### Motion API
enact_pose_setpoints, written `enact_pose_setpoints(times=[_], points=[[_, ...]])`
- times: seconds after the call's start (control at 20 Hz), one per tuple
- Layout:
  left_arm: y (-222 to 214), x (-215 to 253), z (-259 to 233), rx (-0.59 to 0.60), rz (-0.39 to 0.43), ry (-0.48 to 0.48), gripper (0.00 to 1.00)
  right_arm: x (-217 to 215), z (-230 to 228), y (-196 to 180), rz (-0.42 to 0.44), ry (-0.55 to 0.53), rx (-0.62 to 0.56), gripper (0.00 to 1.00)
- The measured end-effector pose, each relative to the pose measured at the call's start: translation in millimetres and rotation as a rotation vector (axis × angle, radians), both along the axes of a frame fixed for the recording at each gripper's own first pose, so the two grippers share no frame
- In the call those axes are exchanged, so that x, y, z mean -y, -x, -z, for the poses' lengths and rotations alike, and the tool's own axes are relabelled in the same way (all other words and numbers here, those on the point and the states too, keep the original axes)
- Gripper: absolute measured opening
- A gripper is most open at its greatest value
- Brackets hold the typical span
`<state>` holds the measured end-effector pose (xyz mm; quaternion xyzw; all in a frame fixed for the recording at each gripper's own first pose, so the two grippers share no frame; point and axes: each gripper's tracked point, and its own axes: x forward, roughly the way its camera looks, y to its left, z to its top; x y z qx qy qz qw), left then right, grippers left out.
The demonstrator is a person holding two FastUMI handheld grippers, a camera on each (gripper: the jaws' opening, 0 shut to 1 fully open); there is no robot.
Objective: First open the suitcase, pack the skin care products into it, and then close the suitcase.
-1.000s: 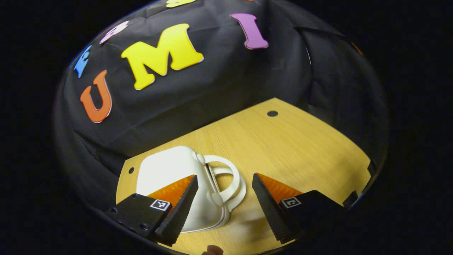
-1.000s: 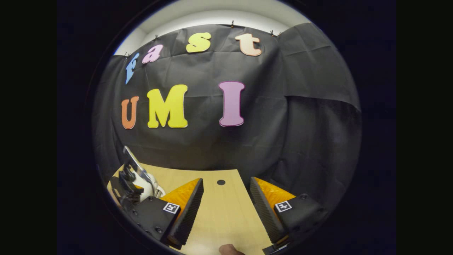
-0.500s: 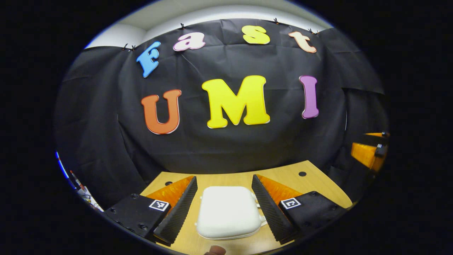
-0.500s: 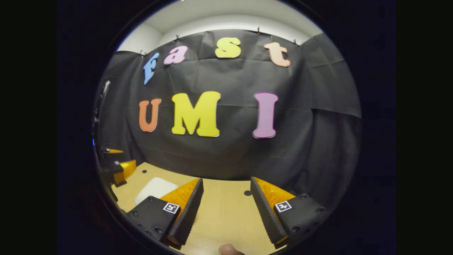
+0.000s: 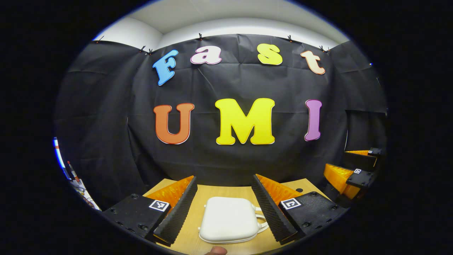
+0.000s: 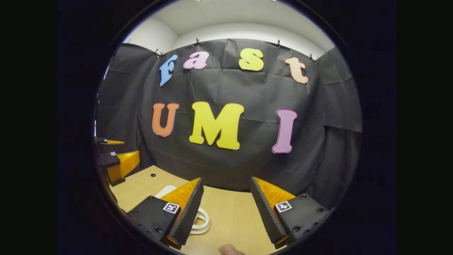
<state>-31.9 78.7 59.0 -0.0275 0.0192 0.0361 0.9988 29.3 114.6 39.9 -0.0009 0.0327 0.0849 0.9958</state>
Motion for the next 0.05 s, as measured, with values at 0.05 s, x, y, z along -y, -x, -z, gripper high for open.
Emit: enact_pose_setpoints(times=[0.05], points=[[1.6,4.7,1.6,-0.002,0.007,0.011,0.98,-4.7,2.1,1.8,-0.008,0.002,-0.005,0.79]])
